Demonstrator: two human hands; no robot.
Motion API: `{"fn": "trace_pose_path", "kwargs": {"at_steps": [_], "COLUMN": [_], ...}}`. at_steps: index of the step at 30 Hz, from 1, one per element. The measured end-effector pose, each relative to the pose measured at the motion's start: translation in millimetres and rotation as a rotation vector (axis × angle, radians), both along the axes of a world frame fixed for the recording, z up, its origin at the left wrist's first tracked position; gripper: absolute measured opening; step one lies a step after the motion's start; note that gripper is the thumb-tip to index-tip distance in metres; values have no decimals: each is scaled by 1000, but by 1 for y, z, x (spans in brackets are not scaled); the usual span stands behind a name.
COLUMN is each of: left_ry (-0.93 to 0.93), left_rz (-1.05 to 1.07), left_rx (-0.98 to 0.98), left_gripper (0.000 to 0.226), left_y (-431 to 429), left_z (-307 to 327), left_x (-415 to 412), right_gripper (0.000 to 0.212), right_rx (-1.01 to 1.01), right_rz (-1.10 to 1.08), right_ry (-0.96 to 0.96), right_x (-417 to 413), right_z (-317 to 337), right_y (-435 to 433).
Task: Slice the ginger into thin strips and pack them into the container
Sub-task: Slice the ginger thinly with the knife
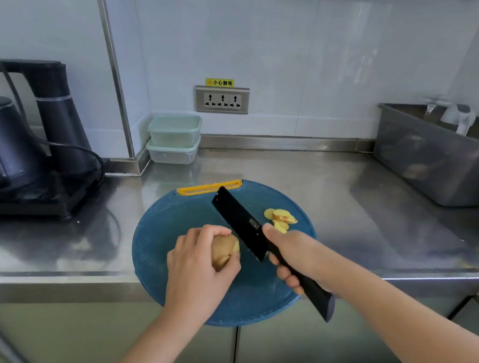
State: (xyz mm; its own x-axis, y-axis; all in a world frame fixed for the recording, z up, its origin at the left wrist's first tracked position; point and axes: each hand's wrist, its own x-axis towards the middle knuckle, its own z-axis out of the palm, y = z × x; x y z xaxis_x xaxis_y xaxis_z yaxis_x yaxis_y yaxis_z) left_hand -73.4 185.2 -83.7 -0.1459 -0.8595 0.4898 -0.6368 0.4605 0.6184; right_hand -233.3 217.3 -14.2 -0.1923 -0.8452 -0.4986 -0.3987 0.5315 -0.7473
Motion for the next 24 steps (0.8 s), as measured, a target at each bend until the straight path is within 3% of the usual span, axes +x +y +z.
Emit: {"fn": "trace_pose_path", "kwargs": {"at_steps": [9, 15, 20, 24], "left_ry": [-70, -108, -129, -133], "left_rz": [24, 38, 36, 30], "left_rx": [44, 63, 44, 35], "left_gripper": [31, 31, 31, 32], "left_y": [-4, -4, -4, -5], "left_z": [5, 8, 7, 5], "left_x": [-2, -3, -4, -3], "right_gripper": [42, 32, 37, 14], "right_rx": [-161, -188, -231, -317], "right_rz": [90, 45, -20, 3], "right_ry": [123, 17, 26, 151], "right_x": [-12, -23, -20, -15], "right_z": [5, 11, 11, 2], "right_y": [-16, -17, -14, -10]}}
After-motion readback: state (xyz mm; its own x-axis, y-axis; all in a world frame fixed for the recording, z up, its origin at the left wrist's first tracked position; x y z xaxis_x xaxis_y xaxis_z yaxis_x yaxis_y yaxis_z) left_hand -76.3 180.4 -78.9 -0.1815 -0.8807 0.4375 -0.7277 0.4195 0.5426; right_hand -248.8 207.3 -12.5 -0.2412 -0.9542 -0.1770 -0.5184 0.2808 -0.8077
